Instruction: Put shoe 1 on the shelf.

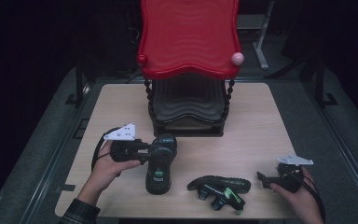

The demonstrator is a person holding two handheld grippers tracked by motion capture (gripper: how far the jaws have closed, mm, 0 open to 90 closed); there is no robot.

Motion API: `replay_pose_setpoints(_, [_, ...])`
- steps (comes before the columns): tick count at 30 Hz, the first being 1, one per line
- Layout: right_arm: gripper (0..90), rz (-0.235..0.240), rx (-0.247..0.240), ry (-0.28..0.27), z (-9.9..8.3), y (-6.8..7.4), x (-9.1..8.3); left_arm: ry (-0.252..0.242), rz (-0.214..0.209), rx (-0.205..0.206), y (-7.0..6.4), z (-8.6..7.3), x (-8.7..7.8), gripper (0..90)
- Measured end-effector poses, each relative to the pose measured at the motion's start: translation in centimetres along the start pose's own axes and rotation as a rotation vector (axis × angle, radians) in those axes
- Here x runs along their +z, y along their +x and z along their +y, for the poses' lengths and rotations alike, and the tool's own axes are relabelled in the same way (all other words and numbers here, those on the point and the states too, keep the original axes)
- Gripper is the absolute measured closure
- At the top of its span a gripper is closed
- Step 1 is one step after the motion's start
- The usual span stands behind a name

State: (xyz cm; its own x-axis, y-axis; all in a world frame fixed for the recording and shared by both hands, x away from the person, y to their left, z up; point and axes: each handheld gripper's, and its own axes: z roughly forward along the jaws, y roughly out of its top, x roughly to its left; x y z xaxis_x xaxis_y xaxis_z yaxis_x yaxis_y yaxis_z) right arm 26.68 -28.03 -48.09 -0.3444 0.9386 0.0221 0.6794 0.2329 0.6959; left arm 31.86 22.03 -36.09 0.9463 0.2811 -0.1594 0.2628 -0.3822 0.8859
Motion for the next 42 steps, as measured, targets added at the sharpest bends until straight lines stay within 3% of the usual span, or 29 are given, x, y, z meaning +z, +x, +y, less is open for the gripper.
replay_pose_setpoints(30, [0.6,0.002,-0.001,-0.001,0.0,0.0,0.0,-0.073,-0.103,0.139,-2.4,13.4,-0.6,69.1])
replay_pose_setpoints(42, [0.6,0.001,-0.001,-0.001,0.0,0.0,0.0,-0.121,-0.095,0.201,-3.0,18.4,-2.3,69.1])
